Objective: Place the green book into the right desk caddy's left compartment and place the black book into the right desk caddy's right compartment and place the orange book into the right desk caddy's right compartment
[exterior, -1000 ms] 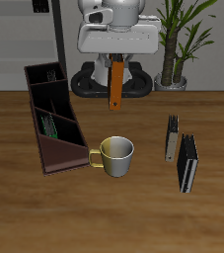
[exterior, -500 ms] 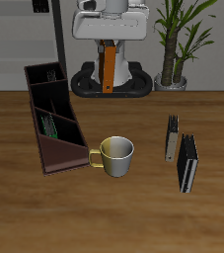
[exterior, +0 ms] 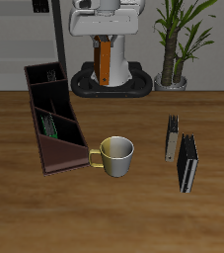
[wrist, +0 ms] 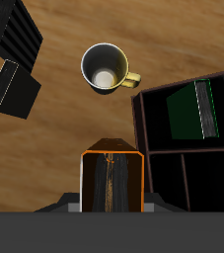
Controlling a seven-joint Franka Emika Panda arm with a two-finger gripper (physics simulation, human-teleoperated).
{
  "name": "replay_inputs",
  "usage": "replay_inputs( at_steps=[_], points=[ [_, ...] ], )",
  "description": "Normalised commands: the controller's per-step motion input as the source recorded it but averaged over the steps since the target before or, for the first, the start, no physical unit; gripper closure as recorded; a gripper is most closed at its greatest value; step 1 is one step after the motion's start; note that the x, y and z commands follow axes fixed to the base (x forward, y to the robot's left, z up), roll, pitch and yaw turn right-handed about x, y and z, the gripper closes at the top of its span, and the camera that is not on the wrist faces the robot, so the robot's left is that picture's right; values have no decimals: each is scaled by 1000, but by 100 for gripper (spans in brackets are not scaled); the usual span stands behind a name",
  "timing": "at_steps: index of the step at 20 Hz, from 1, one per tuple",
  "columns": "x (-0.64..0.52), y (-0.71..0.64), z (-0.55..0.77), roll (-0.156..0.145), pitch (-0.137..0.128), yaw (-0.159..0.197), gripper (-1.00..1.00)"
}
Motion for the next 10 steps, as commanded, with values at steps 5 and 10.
replay_inputs(
  at_steps=[5,10],
  points=[
    [-553,-207,6,33,3,34,100],
    [-583,-315,-62,-12,1,24,100]
  ],
)
